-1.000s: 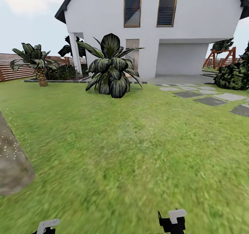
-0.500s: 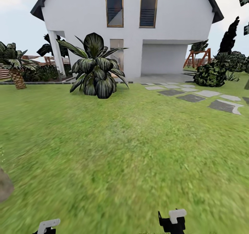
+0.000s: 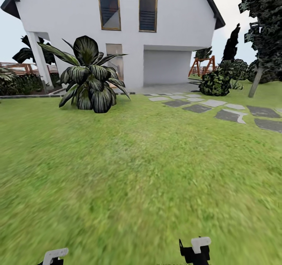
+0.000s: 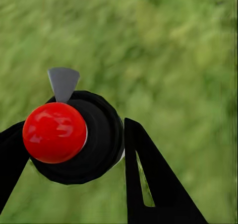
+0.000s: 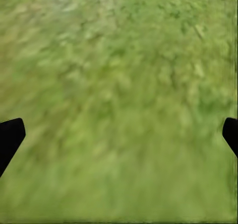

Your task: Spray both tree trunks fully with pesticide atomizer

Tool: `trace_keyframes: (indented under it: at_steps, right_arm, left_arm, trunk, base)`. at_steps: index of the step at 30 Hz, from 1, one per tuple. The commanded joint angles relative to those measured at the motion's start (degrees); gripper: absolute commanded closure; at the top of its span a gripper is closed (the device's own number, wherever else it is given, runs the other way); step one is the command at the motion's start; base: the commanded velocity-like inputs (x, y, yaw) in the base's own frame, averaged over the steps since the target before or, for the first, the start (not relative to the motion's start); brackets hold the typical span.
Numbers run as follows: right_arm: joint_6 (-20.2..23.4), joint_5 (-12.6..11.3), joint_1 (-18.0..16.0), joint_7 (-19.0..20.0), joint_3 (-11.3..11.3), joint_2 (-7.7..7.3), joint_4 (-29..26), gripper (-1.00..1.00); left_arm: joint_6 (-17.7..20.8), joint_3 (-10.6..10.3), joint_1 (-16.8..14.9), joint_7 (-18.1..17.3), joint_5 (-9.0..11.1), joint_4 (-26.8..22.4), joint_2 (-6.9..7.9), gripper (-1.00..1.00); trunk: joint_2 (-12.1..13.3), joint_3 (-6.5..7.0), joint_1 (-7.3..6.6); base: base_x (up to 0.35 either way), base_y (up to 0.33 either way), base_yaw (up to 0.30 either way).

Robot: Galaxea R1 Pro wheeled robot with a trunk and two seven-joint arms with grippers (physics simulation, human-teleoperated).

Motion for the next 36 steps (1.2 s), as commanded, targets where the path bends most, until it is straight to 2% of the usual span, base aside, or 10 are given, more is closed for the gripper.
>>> trace_keyframes:
  at_steps: [1, 31, 36]
  right_arm:
    - [-0.07, 0.60, -0.04, -0.50, -0.09, 0.04, 0.08, -1.00]
    - [-0.07, 0.60, 0.00, -0.50, -0.10, 0.09, 0.10, -1.00]
    - [-0.07, 0.60, 0.02, -0.50, -0.11, 0.09, 0.11, -1.00]
  left_arm:
    - [-0.15, -0.11, -0.02, -0.28, 0.50, 0.04, 0.02, 1.00]
    - [-0.16, -0.14, 0.06, -0.29, 0.39, 0.04, 0.02, 1.00]
    - [-0.14, -0.14, 0.06, -0.28, 0.46, 0.04, 0.02, 1.00]
  trunk:
    - [-0.02, -0.05, -0.01]
    - [-0.02, -0.05, -0.01]
    - [-0.02, -0.05, -0.01]
  base:
    - [0.000, 0.000, -0.272]
    - [-0.187, -0.196, -0.272]
    - [-0.043, -0.048, -0.272]
